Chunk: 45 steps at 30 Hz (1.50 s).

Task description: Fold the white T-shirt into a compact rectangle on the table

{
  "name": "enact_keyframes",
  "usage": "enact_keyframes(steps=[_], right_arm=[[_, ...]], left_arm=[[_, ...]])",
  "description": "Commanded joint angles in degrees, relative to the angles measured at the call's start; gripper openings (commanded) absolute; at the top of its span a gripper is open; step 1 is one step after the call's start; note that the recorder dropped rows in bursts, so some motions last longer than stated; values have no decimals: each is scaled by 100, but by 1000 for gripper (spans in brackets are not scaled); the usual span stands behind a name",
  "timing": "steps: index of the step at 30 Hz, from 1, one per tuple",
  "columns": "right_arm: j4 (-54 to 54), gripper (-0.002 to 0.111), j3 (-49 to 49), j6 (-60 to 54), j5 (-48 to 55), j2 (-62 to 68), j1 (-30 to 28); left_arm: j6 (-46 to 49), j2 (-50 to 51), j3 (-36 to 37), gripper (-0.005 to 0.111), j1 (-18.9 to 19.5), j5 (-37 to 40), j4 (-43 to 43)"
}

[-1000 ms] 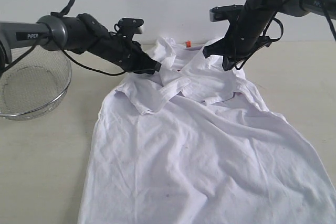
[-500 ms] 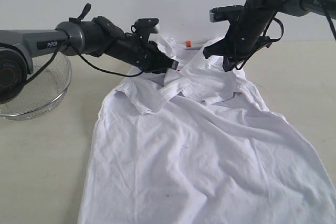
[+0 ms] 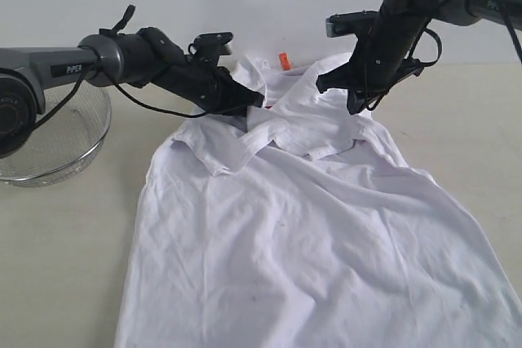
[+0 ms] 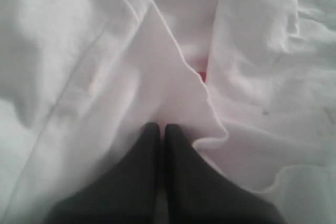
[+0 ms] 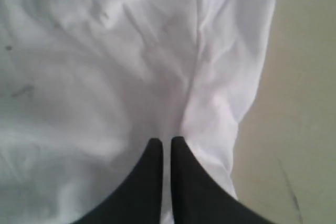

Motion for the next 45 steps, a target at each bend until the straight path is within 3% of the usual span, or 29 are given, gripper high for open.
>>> enact_keyframes(steps=[1,7,12,17,27,33,38,45], right_arm=[[-25,0,-22,-57,-21,-37,-4],[166,0,99,-79,-198,-37,-4],[1063,0,100,-1136,-630,-157,192],[1048,0,100,-760,-1326,-26,377],[-237,0,100,-236,-981,448,386],[-444,0,100,335,-930,706,386],[-1141,0,100,851,-692,823,386],[-1331,0,100,1066,-574,997,386]], left_arm=[[-402,188,55,4,295,-223,705],[-206,174,2,4,395,101,298],[-50,174,13,4,298,264,108],[-50,174,13,4,196,666,93],[-50,174,78,4,91,973,51],[-171,174,78,4,103,949,209],[-288,174,78,4,285,784,419],[-429,174,78,4,631,760,524]])
